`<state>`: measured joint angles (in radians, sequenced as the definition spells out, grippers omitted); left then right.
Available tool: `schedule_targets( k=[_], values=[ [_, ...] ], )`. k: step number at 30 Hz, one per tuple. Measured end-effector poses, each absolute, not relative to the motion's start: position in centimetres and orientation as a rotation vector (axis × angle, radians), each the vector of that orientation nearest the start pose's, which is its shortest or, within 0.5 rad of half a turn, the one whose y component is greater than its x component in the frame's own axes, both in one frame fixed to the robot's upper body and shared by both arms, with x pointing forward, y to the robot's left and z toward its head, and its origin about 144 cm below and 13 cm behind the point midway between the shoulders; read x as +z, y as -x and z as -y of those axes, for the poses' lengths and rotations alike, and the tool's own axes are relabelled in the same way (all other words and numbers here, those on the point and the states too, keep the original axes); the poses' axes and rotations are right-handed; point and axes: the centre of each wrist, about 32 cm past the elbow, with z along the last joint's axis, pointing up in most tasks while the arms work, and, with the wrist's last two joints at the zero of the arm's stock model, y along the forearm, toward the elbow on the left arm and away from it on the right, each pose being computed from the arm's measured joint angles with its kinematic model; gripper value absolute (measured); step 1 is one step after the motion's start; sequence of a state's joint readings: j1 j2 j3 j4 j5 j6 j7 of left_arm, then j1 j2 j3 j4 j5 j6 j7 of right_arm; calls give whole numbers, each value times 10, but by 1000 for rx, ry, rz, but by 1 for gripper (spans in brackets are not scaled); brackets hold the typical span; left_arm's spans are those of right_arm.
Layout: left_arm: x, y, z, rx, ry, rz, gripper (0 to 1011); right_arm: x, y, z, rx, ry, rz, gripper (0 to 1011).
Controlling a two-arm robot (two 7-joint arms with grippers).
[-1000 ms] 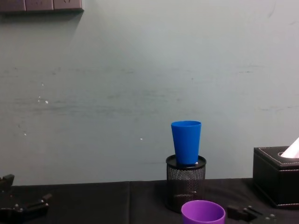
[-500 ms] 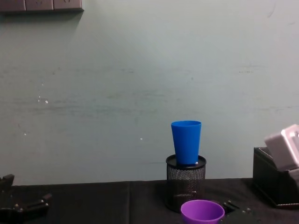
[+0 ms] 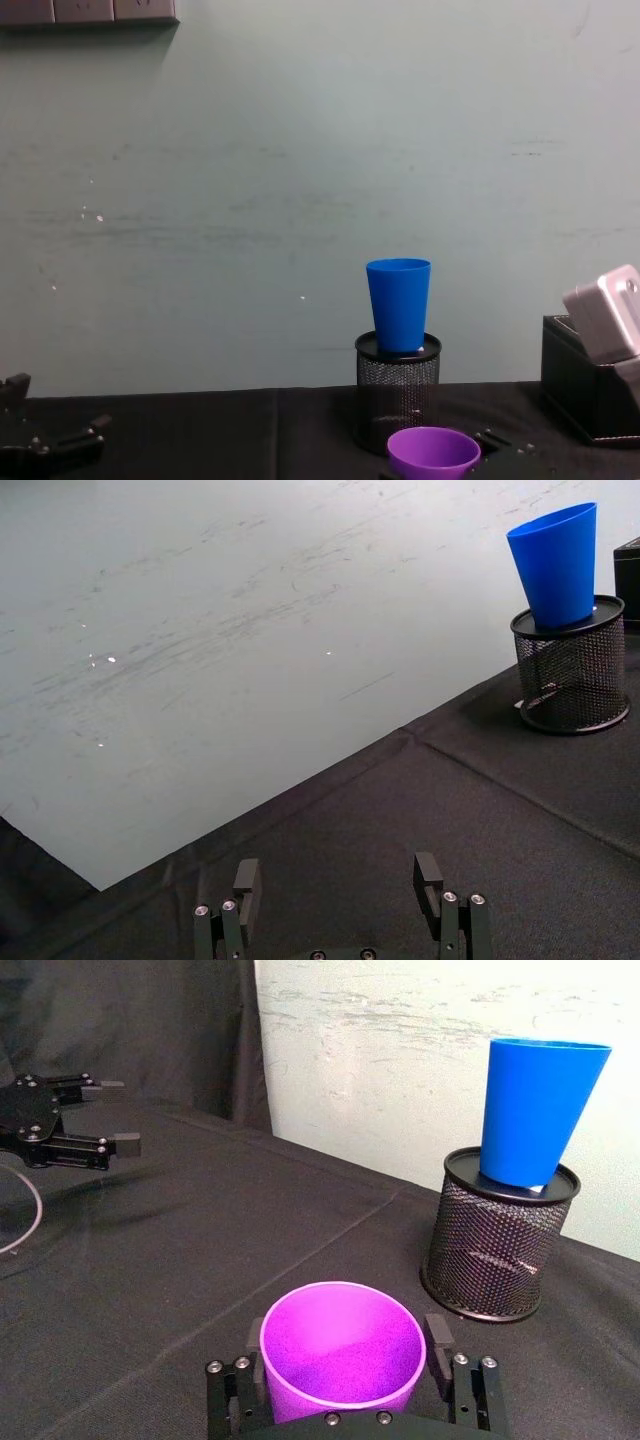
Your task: Pick up one cup with a gripper and tap it against the other cup.
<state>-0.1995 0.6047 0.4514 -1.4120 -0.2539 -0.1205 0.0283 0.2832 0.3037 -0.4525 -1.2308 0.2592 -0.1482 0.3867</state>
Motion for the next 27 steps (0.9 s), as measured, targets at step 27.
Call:
schedule_targets(
  k=[27],
  values=[
    [1140, -489, -310, 1248, -304, 285, 1000, 1144, -509, 228, -842, 95, 137, 741]
  ],
)
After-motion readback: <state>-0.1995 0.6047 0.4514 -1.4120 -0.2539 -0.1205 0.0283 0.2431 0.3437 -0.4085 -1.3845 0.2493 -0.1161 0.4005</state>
